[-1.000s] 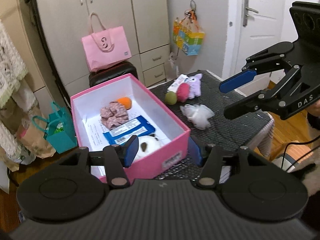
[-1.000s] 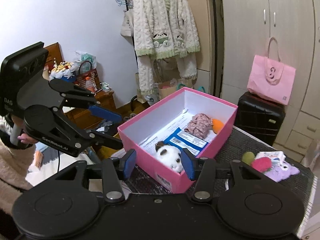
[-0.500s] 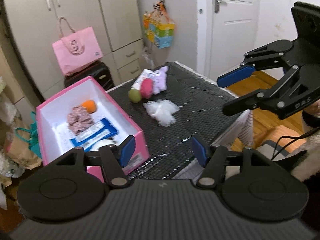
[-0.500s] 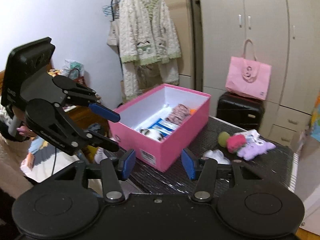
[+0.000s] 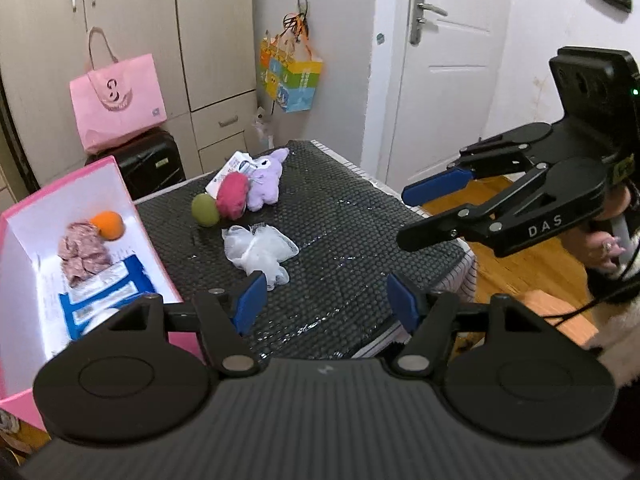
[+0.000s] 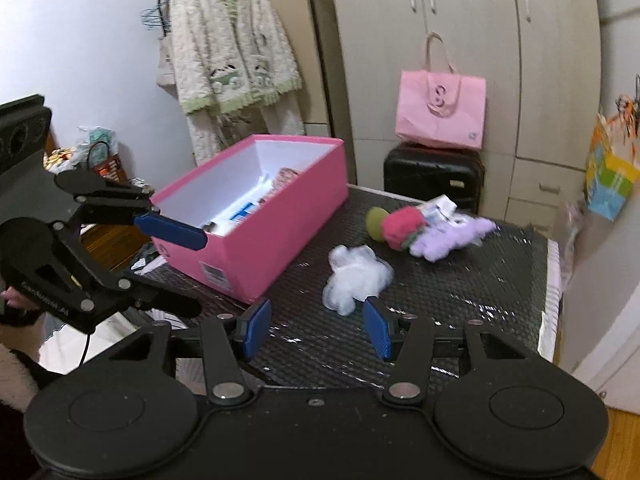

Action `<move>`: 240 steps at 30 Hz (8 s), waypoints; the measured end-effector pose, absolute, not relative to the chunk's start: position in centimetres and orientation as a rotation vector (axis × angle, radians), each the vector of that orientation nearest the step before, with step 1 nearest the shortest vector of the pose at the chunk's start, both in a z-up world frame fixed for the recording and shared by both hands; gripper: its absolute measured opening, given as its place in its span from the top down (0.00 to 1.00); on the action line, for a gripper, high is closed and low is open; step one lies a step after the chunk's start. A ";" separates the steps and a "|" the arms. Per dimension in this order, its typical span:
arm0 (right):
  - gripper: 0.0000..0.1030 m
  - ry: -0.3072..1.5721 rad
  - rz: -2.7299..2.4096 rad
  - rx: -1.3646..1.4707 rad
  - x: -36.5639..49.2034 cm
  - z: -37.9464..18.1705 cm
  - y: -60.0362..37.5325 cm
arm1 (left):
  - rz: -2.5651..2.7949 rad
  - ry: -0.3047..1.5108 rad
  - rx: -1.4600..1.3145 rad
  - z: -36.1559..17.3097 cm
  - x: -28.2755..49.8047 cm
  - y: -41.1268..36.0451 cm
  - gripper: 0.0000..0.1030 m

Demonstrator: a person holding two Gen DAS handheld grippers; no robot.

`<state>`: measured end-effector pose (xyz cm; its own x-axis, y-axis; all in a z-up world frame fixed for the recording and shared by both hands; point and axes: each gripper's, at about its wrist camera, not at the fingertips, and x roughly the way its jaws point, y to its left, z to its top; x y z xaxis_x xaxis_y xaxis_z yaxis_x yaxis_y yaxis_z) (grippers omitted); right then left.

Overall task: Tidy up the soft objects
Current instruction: 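Move the left tool to the white mesh bath puff, then grasp the bath puff with the left tool while the right tool grasps the pink strawberry plush, then carry the bath puff and strawberry plush with both tools over the box, then open both tools to drop the bath puff and strawberry plush into the box, then move both tools back toward the remaining items on the table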

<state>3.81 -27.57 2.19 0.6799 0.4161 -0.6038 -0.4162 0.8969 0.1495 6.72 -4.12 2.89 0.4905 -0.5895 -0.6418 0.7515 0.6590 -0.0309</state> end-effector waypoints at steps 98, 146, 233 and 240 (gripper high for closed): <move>0.54 0.746 0.329 0.065 13.9 -5.9 -29.1 | -0.525 0.702 0.087 -6.7 13.8 -8.2 0.57; 0.53 0.811 0.658 0.027 5.6 4.6 -16.3 | -0.615 0.690 0.084 2.9 7.0 10.3 0.57; 0.43 0.641 0.682 -0.192 12.8 9.0 -12.3 | -0.338 0.611 0.226 4.8 10.3 9.4 0.32; 0.43 0.639 0.683 -0.213 9.2 8.7 -14.5 | -0.383 0.637 0.222 4.9 8.6 8.6 0.29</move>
